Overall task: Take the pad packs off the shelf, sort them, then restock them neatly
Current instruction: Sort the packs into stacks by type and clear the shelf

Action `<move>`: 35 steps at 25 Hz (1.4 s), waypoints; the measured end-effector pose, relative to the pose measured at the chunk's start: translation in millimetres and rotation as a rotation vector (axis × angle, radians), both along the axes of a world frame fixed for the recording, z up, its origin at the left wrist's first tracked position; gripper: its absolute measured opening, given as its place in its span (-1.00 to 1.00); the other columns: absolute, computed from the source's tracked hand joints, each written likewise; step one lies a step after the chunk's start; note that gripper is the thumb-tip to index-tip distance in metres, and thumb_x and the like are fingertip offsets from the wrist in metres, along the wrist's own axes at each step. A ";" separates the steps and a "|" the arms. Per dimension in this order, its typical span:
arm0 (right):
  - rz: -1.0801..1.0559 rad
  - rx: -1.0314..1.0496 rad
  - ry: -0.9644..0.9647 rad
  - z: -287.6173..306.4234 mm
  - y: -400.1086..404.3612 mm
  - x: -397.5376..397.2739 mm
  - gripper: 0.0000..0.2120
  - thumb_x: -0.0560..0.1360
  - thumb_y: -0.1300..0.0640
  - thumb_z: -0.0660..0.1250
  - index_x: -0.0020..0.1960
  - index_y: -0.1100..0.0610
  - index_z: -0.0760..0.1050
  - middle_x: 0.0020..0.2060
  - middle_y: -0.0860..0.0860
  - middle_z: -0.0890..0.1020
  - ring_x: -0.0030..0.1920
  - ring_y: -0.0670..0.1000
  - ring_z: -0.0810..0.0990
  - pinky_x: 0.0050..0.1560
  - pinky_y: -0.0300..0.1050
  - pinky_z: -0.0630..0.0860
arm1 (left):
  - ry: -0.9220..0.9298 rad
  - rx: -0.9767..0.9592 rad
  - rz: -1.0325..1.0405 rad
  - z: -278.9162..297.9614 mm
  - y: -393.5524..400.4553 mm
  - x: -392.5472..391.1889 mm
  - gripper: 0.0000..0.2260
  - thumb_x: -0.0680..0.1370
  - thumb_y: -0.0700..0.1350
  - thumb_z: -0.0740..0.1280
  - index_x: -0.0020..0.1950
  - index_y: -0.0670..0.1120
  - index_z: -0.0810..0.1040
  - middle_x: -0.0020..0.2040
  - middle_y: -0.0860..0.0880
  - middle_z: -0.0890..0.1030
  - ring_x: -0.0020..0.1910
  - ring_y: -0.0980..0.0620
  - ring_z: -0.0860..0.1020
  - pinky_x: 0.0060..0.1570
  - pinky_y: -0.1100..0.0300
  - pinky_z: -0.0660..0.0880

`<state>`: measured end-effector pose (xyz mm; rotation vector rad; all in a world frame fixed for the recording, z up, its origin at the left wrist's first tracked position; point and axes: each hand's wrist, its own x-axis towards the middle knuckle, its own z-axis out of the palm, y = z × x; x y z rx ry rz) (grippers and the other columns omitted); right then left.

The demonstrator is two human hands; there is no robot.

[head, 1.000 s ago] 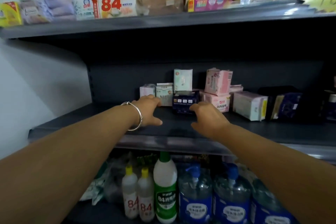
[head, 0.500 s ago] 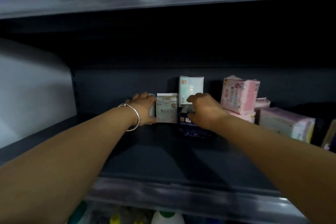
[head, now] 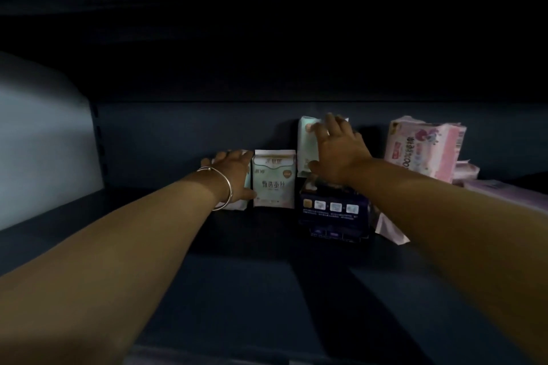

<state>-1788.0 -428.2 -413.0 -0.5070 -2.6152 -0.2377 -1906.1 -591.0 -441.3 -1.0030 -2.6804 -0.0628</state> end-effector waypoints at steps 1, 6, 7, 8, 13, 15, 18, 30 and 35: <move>-0.014 0.013 -0.005 0.4 2.9 -4.3 -0.21 0.50 -0.07 0.30 0.54 0.10 -0.08 0.53 0.14 -0.16 0.53 0.16 -0.20 0.49 0.12 -0.07 | -0.005 0.002 -0.003 -2.2 1.4 -4.3 -0.20 0.46 0.12 0.35 0.54 0.05 -0.05 0.54 0.04 0.05 0.49 -0.09 0.06 0.38 -0.09 0.12; -0.077 0.077 -0.027 2.9 8.6 -20.8 -0.15 0.53 -0.11 0.24 0.54 0.17 -0.23 0.52 0.20 -0.04 0.52 0.22 -0.09 0.51 0.15 -0.09 | -0.010 -0.018 0.019 -6.9 11.6 -25.7 -0.19 0.47 0.11 0.35 0.54 0.03 -0.08 0.55 0.01 -0.02 0.52 -0.09 -0.02 0.41 -0.13 0.10; -0.081 0.118 0.003 2.9 8.0 -23.0 -0.16 0.53 -0.10 0.23 0.54 0.20 -0.21 0.49 0.22 0.06 0.49 0.23 0.02 0.50 0.13 -0.02 | 0.009 -0.017 0.032 -7.8 14.0 -28.3 -0.21 0.48 0.12 0.35 0.54 0.02 -0.06 0.54 0.00 0.02 0.51 -0.10 0.02 0.40 -0.13 0.14; -0.080 0.163 0.035 2.6 6.7 -24.8 -0.19 0.54 -0.08 0.23 0.53 0.24 -0.17 0.45 0.23 0.15 0.45 0.24 0.10 0.47 0.11 0.04 | 0.047 -0.013 0.055 -8.4 16.2 -29.6 -0.24 0.48 0.12 0.33 0.54 0.01 -0.01 0.52 -0.01 0.08 0.48 -0.11 0.07 0.37 -0.15 0.18; -0.038 0.290 0.182 5.4 0.4 -21.4 -0.48 0.52 -0.03 0.26 0.36 0.23 0.29 0.28 0.19 0.30 0.31 0.20 0.23 0.32 0.05 0.21 | 0.132 0.121 0.177 -8.0 23.3 -27.7 -0.44 0.52 0.15 0.28 0.45 -0.02 0.24 0.39 -0.14 0.18 0.38 -0.20 0.18 0.27 -0.20 0.30; -0.002 0.285 0.188 6.2 -3.8 -18.9 -0.44 0.48 -0.06 0.32 0.36 0.21 0.29 0.29 0.19 0.29 0.34 0.22 0.21 0.39 0.11 0.13 | 0.046 0.237 0.169 -7.7 23.4 -25.5 -0.44 0.50 0.10 0.32 0.43 -0.04 0.23 0.38 -0.16 0.18 0.33 -0.25 0.28 0.24 -0.20 0.37; 0.039 0.263 0.127 6.8 -10.8 -16.6 -0.30 0.42 -0.06 0.39 0.40 0.21 0.18 0.34 0.19 0.25 0.41 0.25 0.19 0.47 0.22 -0.01 | -0.008 0.318 0.220 -7.7 23.2 -19.3 -0.38 0.46 -0.01 0.41 0.40 -0.11 0.18 0.36 -0.18 0.20 0.29 -0.25 0.32 0.19 -0.14 0.41; -0.027 0.264 -0.018 10.0 -29.3 8.2 -0.18 0.38 -0.11 0.45 0.44 0.12 0.08 0.33 0.16 0.30 0.35 0.20 0.24 0.34 0.26 0.14 | -0.156 0.483 0.261 -15.3 -5.4 7.1 -0.30 0.34 -0.05 0.50 0.34 0.00 0.17 0.31 -0.19 0.21 0.27 -0.26 0.29 0.19 -0.12 0.41; 0.091 0.294 0.153 8.2 -40.1 40.8 -0.30 0.43 -0.01 0.40 0.43 0.16 0.15 0.31 0.12 0.36 0.33 0.16 0.28 0.41 0.23 0.07 | -0.108 0.593 0.153 -5.0 -35.4 32.5 -0.41 0.34 -0.11 0.50 0.23 -0.08 0.24 0.23 -0.18 0.26 0.13 -0.24 0.42 0.03 -0.01 0.46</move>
